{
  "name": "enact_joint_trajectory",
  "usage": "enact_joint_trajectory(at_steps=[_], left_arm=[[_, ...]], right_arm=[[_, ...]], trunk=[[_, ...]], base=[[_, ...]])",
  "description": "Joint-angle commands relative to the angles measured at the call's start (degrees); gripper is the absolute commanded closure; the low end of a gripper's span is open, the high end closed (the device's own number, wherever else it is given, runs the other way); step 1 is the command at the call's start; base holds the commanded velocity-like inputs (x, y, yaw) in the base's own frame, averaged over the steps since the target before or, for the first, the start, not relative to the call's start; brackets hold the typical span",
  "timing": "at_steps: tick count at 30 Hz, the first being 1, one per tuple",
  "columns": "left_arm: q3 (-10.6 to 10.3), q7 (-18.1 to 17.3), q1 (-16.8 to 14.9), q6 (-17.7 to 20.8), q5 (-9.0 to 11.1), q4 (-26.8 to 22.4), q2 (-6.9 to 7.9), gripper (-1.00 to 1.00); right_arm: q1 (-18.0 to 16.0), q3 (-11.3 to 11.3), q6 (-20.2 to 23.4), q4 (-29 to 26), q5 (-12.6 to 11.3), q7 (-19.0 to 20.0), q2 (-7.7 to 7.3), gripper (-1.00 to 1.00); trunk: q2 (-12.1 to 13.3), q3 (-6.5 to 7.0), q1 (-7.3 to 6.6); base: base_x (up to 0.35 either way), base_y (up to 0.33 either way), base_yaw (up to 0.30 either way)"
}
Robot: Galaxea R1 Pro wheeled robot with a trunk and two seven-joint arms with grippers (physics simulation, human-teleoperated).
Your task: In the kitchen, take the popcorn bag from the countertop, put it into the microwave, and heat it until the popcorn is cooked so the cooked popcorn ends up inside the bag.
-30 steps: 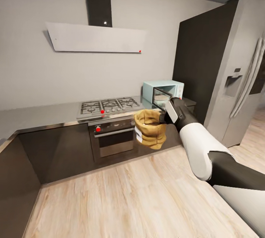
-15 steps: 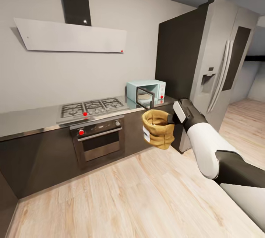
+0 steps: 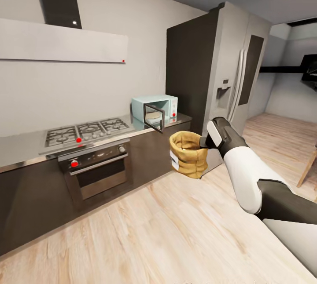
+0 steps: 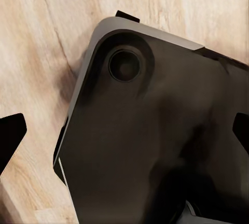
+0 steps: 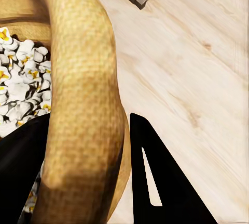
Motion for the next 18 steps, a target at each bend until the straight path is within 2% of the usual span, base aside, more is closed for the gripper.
enact_joint_trajectory(at_steps=[1,18], left_arm=[[0.0,-0.1,0.0,-0.1,0.3,0.0,0.01,-1.00],[0.0,-0.1,0.0,-0.1,0.4,0.0,0.01,-1.00]], right_arm=[[0.0,-0.3,0.0,0.0,-0.6,-0.6,0.10,1.00],[0.0,-0.3,0.0,0.0,-0.8,-0.6,0.24,1.00]], trunk=[[0.0,-0.07,0.00],[0.0,-0.07,0.00]], base=[[0.000,0.000,-0.287],[0.000,0.000,-0.287]])
